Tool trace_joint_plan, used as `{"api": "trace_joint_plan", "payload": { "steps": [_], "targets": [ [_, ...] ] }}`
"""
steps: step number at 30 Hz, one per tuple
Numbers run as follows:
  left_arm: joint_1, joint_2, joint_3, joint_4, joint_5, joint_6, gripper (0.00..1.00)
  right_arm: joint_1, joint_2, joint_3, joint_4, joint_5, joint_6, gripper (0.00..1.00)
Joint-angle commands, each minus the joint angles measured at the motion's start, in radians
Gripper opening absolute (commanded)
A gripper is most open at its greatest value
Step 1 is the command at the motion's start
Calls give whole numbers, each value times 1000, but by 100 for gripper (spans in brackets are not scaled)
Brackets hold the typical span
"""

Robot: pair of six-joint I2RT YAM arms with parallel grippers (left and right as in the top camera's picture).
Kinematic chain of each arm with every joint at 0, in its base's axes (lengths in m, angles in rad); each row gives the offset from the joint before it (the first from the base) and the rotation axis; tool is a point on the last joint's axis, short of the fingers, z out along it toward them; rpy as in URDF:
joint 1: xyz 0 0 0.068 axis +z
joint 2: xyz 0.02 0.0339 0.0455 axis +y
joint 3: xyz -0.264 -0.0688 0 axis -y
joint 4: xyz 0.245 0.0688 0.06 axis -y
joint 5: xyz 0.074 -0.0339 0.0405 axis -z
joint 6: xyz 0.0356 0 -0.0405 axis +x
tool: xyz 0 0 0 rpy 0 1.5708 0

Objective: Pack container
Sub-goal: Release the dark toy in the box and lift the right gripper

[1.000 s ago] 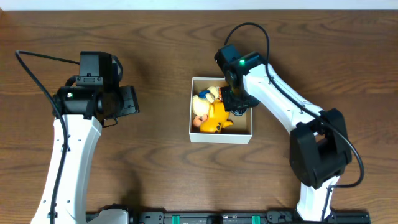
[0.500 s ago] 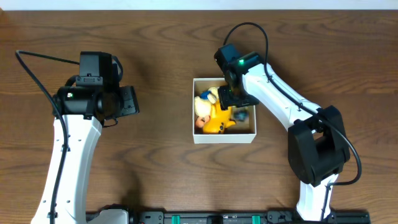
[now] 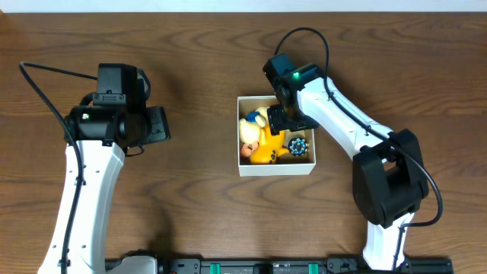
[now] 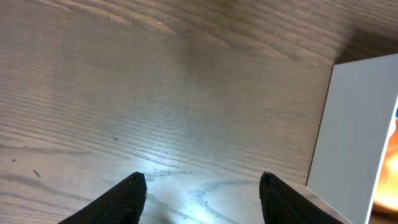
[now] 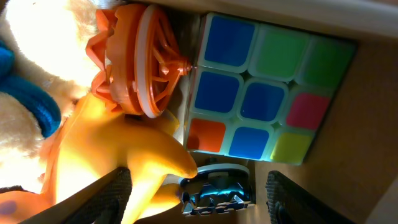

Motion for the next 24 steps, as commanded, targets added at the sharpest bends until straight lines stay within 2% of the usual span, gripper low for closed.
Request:
{"api": "trace_joint_plan", "payload": {
  "steps": [1, 6, 11, 12, 14, 15, 17, 19, 24],
  "targets": [
    [2, 0, 18, -6, -12, 10, 61, 4, -56, -3, 1, 21, -25, 73],
    [2, 0, 18, -6, -12, 9, 61, 6, -167, -3, 25, 56, -21, 73],
    [2, 0, 18, -9, -12, 9, 61, -43, -280, -3, 28, 143, 136, 80],
    [2, 0, 18, -10, -12, 9, 61, -65, -301, -3, 28, 143, 167, 84],
    [2, 0, 18, -12, -12, 9, 61, -112, -334, -3, 33, 142, 202, 99],
    [2, 0, 18, -12, -12, 9, 62, -137, -346, -3, 39, 140, 201, 99],
    [2, 0, 18, -11, -12, 9, 76, -180, -356, -3, 41, 138, 182, 99],
    [2, 0, 18, -10, -12, 9, 82, -216, -354, -4, 36, 138, 149, 99],
    [2, 0, 18, -10, -12, 9, 85, -279, -341, -25, 33, 129, 127, 99]
  ]
}}
